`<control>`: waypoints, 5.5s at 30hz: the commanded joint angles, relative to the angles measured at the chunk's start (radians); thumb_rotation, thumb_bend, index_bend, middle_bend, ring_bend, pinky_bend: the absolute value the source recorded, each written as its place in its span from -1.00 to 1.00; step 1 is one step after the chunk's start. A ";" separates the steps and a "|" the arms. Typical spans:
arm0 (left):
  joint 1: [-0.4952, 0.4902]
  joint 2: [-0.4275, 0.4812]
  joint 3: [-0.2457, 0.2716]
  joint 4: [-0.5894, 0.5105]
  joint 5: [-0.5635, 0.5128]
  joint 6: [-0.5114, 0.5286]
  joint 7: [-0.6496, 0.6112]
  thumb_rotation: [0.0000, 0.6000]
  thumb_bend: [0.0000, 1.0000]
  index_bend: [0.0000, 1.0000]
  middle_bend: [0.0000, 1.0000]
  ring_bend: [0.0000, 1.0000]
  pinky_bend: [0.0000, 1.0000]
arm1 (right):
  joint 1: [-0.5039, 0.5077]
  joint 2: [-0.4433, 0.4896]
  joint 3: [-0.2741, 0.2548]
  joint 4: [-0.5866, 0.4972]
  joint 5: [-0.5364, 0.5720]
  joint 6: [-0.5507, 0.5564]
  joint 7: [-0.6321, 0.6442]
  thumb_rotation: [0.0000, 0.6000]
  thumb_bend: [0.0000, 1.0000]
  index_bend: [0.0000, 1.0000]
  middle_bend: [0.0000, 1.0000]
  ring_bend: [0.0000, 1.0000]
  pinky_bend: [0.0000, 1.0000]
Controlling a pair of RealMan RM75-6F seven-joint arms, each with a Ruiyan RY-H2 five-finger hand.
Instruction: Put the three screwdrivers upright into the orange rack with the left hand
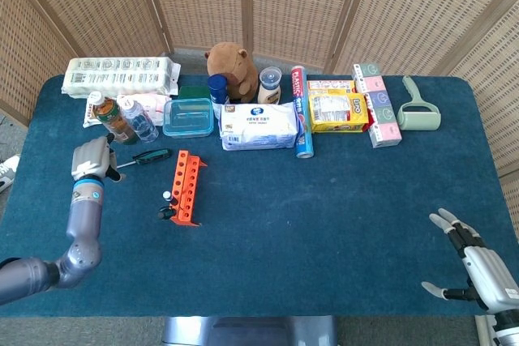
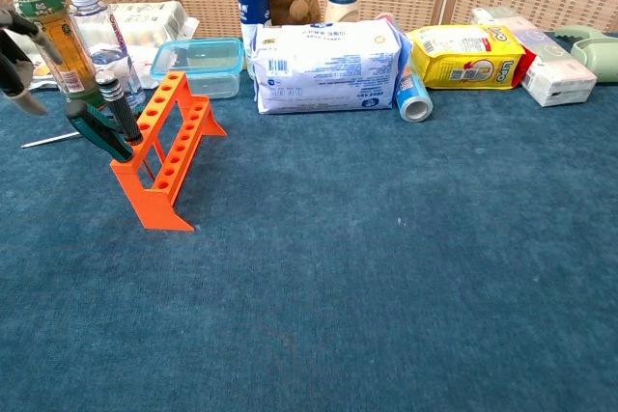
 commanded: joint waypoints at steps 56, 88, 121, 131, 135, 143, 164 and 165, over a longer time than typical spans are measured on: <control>-0.168 -0.385 -0.126 0.578 -0.186 -0.221 0.193 1.00 -0.29 -0.21 0.43 0.77 0.82 | 0.014 0.013 0.023 0.001 0.056 -0.044 0.039 1.00 -1.00 -0.88 -0.99 -0.81 -0.88; -0.042 -0.012 -0.194 -0.142 -0.125 0.039 0.193 1.00 -0.14 0.11 0.43 0.77 0.82 | 0.010 0.012 0.017 -0.008 0.029 -0.040 0.031 1.00 -1.00 -0.88 -0.99 -0.81 -0.88; 0.246 0.515 -0.181 -0.730 0.354 -0.002 -0.276 1.00 -0.14 0.11 0.43 0.77 0.82 | 0.023 -0.017 0.018 -0.030 0.057 -0.079 -0.060 1.00 -1.00 -0.88 -0.99 -0.80 -0.88; 0.235 0.503 -0.137 -0.753 0.426 0.001 -0.324 1.00 -0.14 0.11 0.43 0.77 0.82 | 0.020 -0.010 0.018 -0.026 0.054 -0.071 -0.039 1.00 -1.00 -0.88 -0.99 -0.80 -0.88; 0.239 0.506 -0.113 -0.769 0.458 -0.004 -0.343 1.00 -0.14 0.11 0.43 0.77 0.82 | 0.022 -0.008 0.019 -0.023 0.050 -0.070 -0.030 1.00 -1.00 -0.88 -0.99 -0.80 -0.88; 0.235 0.495 -0.075 -0.788 0.512 -0.008 -0.366 1.00 -0.14 0.11 0.43 0.77 0.82 | 0.022 -0.005 0.018 -0.021 0.048 -0.068 -0.019 1.00 -1.00 -0.88 -0.99 -0.80 -0.88; 0.202 0.462 -0.014 -0.803 0.560 0.029 -0.336 1.00 -0.14 0.11 0.44 0.77 0.82 | 0.022 -0.007 0.022 -0.021 0.058 -0.070 -0.026 1.00 -1.00 -0.88 -0.99 -0.80 -0.88; 0.203 0.462 -0.017 -0.805 0.559 0.041 -0.337 1.00 -0.14 0.11 0.43 0.77 0.82 | 0.022 -0.006 0.022 -0.021 0.057 -0.068 -0.024 1.00 -1.00 -0.88 -0.99 -0.80 -0.88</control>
